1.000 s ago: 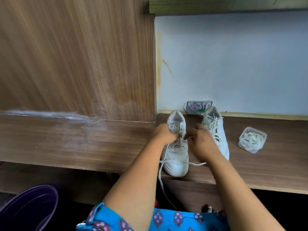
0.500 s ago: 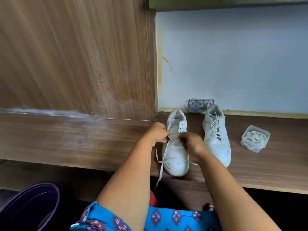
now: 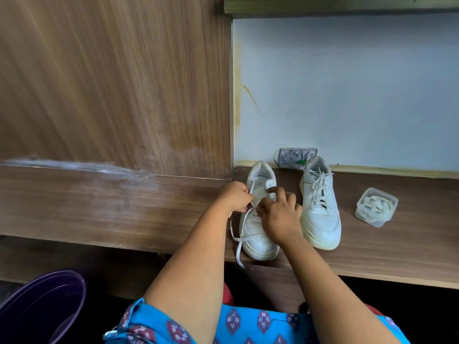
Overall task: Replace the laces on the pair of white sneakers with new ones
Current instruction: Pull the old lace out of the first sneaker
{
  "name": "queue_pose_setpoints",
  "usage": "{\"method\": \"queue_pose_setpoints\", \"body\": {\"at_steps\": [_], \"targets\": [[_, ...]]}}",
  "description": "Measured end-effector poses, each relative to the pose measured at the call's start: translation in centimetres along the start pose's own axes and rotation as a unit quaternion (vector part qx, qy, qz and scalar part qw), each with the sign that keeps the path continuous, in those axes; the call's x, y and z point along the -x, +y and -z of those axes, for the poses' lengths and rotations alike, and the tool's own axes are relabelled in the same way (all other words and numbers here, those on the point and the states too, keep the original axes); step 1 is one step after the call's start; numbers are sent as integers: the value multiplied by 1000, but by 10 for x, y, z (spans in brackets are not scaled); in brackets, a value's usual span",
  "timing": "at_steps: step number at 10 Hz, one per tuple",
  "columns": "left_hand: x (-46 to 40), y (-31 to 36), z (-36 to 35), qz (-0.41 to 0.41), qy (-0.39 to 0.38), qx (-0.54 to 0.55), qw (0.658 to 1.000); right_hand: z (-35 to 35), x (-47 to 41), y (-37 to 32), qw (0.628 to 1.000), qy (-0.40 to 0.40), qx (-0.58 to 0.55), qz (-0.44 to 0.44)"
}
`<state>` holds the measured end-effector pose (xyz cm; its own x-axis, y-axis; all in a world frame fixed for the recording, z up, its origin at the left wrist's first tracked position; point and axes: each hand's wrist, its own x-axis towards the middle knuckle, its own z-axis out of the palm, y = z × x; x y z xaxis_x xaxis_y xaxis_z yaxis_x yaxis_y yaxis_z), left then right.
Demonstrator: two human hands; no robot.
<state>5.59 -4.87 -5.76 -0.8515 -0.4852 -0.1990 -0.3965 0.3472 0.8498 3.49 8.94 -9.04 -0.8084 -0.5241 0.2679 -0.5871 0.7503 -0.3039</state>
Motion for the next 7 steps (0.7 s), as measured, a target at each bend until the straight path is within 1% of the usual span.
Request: {"method": "queue_pose_setpoints", "body": {"at_steps": [1,2,3,4,5,6,7], "targets": [[0,-1,1,3,-7,6,1000,27,-8,-1,836,124,-506,-173],[-2,-2,1,3,-13,-1,1000,57,-8,9,446,118,-854,-240],[-4,-2,1,4,-15,2,1000,52,-8,14,781,59,-605,-142],[-3,-2,3,8,-18,13,1000,24,-4,16,992,-22,-113,58],[0,0,3,9,-26,21,999,14,-7,12,996,-29,-77,43],[2,1,3,8,-38,25,999,20,-7,16,943,101,-302,-94],[7,2,5,20,-45,5,999,51,-13,28,731,239,-595,-232]]}}
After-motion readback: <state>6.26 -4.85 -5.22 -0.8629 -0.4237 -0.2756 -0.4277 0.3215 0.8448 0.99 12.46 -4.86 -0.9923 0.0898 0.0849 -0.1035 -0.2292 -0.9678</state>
